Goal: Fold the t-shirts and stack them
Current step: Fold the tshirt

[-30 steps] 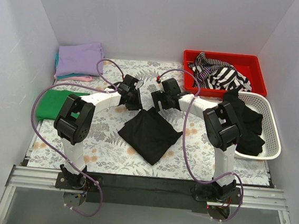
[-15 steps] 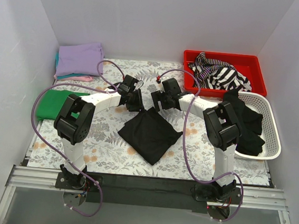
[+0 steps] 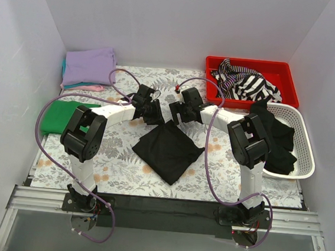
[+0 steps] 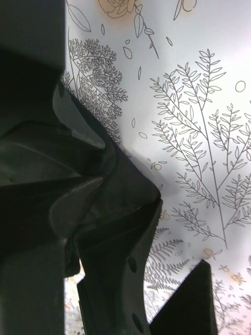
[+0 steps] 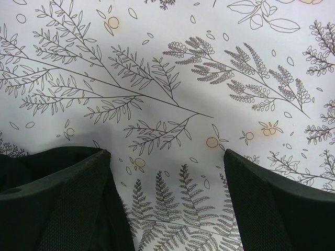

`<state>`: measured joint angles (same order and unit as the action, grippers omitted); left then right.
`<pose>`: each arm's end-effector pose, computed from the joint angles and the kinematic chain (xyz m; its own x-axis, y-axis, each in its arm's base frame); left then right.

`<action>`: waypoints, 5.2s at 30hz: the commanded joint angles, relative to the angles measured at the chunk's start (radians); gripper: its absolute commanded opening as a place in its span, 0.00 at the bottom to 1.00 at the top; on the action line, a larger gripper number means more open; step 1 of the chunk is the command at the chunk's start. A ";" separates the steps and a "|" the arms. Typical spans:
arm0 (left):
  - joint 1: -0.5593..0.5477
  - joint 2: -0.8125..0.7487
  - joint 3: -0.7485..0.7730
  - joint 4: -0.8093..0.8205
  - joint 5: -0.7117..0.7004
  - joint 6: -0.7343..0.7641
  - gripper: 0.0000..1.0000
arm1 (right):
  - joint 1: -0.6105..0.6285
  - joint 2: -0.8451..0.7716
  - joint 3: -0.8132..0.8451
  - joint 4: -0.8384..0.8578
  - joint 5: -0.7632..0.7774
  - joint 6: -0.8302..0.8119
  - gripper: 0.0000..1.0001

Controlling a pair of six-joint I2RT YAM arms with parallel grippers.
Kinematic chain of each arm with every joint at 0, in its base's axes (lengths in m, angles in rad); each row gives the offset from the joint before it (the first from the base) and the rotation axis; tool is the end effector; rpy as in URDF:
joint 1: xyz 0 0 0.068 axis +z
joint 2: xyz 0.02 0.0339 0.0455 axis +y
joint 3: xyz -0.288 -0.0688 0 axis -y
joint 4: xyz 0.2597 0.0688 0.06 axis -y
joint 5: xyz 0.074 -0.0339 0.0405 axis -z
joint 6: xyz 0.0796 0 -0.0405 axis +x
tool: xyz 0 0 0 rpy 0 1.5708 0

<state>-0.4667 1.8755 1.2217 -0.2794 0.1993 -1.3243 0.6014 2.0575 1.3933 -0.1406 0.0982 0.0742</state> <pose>0.3854 -0.2118 0.1558 -0.7049 -0.7093 0.0090 -0.5626 0.5513 -0.6161 0.4187 0.2778 0.1448 -0.6302 -0.3430 -0.6966 -0.4616 0.8869 -0.0191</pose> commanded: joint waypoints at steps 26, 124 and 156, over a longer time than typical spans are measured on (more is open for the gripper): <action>0.002 -0.047 0.025 0.124 0.060 -0.023 0.00 | 0.044 0.026 -0.119 -0.020 -0.167 0.048 0.92; 0.020 -0.130 0.054 -0.004 -0.097 0.088 0.25 | 0.130 -0.612 -0.306 -0.333 0.199 0.013 0.98; -0.207 -0.415 -0.507 0.071 0.034 -0.170 0.25 | 0.129 -0.505 -0.490 -0.240 0.169 0.125 0.98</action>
<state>-0.6678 1.4536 0.6964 -0.1726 0.2691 -1.5146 0.7315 1.5314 0.9180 -0.3897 0.2398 0.1848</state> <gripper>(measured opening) 0.250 0.984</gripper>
